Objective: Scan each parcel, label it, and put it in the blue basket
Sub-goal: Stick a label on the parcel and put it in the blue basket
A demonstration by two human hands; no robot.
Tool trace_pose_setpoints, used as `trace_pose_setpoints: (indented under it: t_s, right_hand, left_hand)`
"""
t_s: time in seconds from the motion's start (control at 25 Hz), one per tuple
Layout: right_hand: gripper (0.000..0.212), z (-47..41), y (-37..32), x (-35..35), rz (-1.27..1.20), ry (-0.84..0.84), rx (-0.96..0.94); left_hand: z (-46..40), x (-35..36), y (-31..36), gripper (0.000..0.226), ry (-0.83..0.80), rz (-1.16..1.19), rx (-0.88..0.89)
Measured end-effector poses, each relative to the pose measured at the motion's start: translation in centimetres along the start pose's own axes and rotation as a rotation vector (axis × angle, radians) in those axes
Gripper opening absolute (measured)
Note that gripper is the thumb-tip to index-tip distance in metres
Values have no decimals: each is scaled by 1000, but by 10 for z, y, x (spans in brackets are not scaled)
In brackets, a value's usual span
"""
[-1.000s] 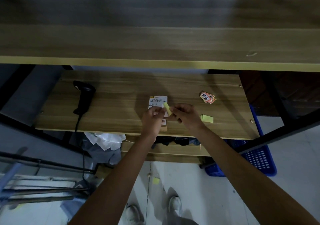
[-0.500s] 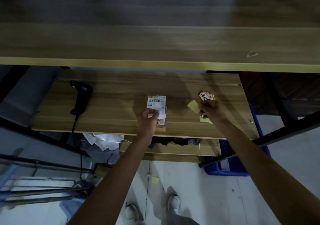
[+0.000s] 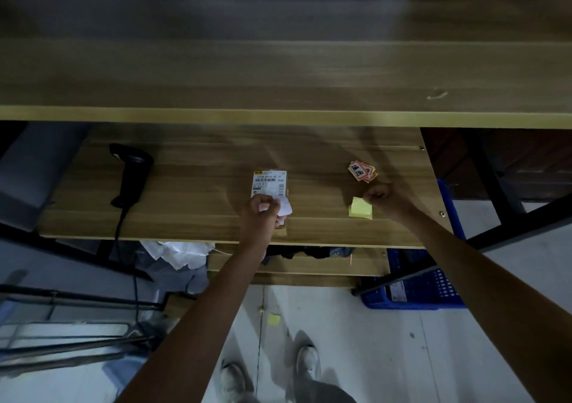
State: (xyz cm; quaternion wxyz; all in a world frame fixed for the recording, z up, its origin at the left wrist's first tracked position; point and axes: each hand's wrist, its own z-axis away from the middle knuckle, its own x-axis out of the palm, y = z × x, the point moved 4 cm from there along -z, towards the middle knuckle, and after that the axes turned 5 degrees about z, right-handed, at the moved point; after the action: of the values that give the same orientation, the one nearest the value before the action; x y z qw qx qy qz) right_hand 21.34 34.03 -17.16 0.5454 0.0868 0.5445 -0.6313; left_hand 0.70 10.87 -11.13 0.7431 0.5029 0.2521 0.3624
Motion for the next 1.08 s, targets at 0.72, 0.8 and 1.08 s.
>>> trace_pose_setpoints:
  t_s: [0.72, 0.8, 1.08]
  right_hand:
    - [17, 114, -163, 93, 533, 521, -895]
    - [14, 110, -166, 93, 500, 532, -876]
    - [10, 105, -173, 89, 382, 573, -804]
  left_hand:
    - [-12, -9, -5, 12, -42, 7, -81]
    - [-13, -13, -9, 19, -49, -28, -67]
    - [-15, -19, -1, 24, -127, -93, -88]
